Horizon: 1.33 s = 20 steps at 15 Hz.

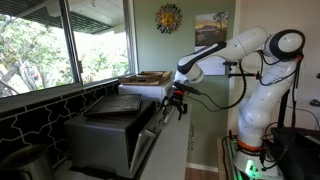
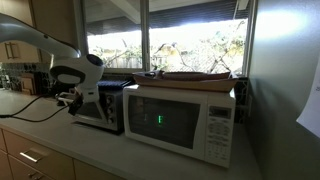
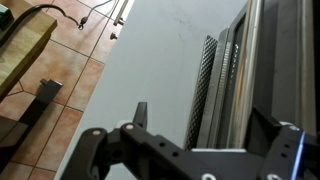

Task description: Open the lid of the oven

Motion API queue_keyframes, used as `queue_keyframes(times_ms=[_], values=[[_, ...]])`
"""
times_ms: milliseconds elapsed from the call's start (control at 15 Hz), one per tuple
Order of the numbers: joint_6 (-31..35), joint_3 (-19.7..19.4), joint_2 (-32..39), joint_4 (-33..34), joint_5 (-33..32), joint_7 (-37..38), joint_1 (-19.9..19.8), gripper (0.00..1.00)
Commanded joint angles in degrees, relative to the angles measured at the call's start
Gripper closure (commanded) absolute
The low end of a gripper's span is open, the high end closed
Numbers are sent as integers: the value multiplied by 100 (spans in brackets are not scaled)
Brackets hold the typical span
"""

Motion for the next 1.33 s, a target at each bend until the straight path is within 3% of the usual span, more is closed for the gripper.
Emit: queue_keyframes(times_ms=[0,333,667,1067,1267], values=[[-357,-65,-34,-432,458,-762,-9,0],[-479,-75,143,-666,871,-1372,-128,0],[-325,161,227,-879,1001,-1621,-208,0],[-43,425,-42,-1081,758,-1557,-367,0],[17,481,258,-806,615,-1476,-455,0]])
